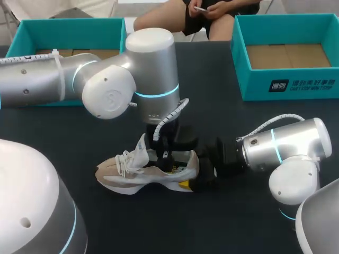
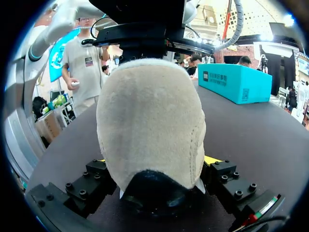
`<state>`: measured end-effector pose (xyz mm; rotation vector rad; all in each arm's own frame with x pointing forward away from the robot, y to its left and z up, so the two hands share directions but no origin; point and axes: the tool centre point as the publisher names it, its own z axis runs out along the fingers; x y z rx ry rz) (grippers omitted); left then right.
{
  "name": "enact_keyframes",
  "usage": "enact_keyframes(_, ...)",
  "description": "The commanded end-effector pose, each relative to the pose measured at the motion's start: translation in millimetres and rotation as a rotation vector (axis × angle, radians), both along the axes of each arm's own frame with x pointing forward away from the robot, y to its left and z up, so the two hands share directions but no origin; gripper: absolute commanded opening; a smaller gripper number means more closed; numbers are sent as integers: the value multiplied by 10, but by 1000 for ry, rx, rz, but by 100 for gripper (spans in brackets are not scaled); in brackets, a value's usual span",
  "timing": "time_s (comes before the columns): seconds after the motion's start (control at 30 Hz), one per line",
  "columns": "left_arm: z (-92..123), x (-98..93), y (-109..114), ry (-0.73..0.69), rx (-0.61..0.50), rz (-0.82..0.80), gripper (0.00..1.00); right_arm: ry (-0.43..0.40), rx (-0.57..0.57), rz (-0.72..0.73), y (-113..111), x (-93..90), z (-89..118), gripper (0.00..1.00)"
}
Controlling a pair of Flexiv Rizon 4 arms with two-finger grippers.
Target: Take the shoe out of the shoebox, open the shoe tongue, remove and reinsert the insole, then place the shoe into the shoebox
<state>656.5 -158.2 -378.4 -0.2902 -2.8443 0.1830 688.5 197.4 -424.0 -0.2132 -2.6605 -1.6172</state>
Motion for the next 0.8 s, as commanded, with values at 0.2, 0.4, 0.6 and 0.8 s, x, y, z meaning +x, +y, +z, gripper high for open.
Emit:
enact_keyframes(0.2,-56,-32,81,-3,-21,4,15,1,-4,-2,36,4,-44,0)
enact_keyframes(0.4,-142,-47,87,-9,-5,-8,28,1,-4,-2,36,4,-44,0)
enact_keyframes(0.6,-232,-52,85,-66,4,-11,33,1,-4,-2,36,4,-44,0)
enact_keyframes(0.8,-323,-1,110,-158,-7,9,39,1,-4,-2,36,4,-44,0)
